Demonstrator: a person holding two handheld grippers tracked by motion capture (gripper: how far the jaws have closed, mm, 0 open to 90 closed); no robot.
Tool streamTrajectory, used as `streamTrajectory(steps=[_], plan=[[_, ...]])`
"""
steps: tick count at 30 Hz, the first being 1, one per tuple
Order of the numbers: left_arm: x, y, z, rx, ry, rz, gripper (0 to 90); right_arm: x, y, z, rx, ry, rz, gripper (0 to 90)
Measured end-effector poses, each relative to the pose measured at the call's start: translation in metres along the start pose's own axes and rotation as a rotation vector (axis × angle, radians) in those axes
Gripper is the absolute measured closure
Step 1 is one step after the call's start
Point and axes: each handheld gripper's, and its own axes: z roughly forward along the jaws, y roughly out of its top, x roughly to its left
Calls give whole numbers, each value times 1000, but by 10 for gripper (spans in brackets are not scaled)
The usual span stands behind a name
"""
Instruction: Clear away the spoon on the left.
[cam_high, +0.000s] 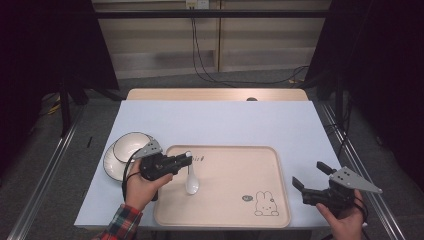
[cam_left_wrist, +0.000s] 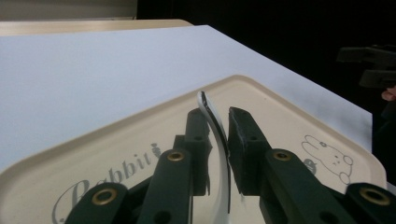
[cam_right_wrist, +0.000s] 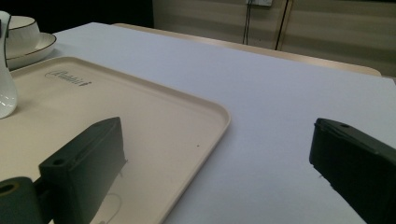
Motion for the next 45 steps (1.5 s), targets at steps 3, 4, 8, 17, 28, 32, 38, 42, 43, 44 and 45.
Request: streamTrajectory(steps=[3,4,8,17,28,32,38,42,43,44,45], plan=[[3,-1,3,8,12,2,777,-1,-1,-1,3,0,-3,30],[4,-1,5,4,11,-2,776,-1,-1,-1,4,0,-1,30],[8,-4,7,14,32,-4,762,-1,-1,-1,3,-1,-3,30],[13,-6,8,15,53,-26,752,0,-1,-1,5,2,-11,30],[19,-10,11,18,64,-42,736,0,-1,-1,4,4,-9,30],[19,-10,11,19,75,-39,735,0,-1,-1,4,5,-9,30],[21,-11,11,25,91,-36,727,0,-1,-1,5,6,-10,30],[22,-13,12,25,88,-44,724,0,-1,0,4,6,-13,30],[23,-13,11,28,89,-43,723,0,-1,0,4,7,-12,30],[23,-13,12,29,89,-45,722,0,-1,0,3,7,-13,30],[23,-14,11,32,93,-44,721,0,-1,0,4,7,-11,30]])
